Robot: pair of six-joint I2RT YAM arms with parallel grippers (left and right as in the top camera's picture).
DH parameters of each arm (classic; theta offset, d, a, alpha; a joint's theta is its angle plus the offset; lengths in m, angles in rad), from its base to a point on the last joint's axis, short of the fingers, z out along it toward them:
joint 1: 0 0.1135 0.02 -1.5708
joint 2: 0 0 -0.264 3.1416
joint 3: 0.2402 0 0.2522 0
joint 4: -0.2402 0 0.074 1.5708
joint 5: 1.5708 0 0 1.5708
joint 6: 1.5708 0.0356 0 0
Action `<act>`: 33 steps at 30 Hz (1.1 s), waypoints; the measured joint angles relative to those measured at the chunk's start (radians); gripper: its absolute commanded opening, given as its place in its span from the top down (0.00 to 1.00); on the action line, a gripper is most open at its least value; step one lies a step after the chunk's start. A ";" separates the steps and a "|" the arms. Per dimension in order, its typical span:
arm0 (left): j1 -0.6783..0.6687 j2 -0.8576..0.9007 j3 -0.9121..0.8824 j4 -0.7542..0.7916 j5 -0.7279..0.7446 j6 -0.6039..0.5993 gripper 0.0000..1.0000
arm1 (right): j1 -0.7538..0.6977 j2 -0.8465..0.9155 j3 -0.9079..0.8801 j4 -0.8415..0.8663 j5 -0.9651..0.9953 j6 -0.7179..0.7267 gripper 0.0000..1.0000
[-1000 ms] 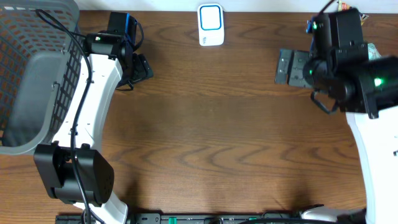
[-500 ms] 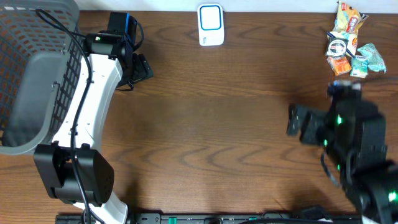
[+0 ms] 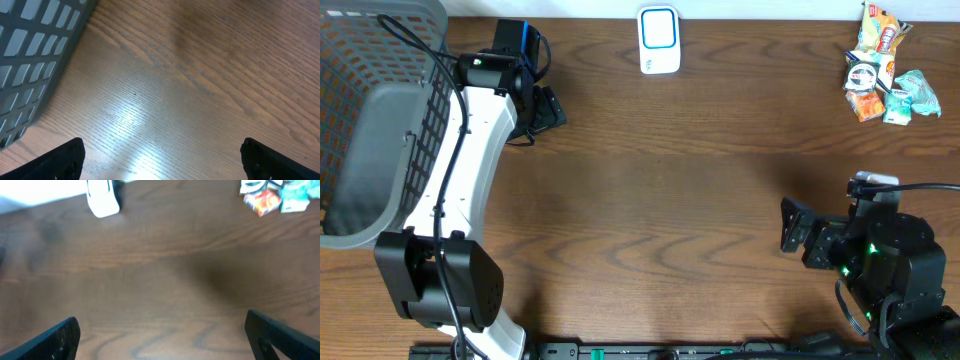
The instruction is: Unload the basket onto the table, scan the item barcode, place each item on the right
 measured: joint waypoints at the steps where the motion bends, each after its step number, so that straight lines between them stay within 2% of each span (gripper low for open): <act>1: 0.000 0.000 0.000 0.000 0.000 0.000 0.02 | 0.000 0.000 0.000 -0.010 -0.002 0.000 0.01; 9: 0.000 0.000 0.000 0.000 0.000 0.000 0.02 | 0.000 0.000 -0.002 -0.183 -0.039 0.000 0.01; 18: 0.000 0.000 0.000 0.000 0.000 0.000 0.02 | 0.000 0.000 -0.004 -0.299 -0.066 0.000 0.01; 33: 0.000 0.000 0.000 0.000 0.000 0.000 0.02 | 0.000 0.000 -0.005 -0.307 -0.068 -0.027 0.01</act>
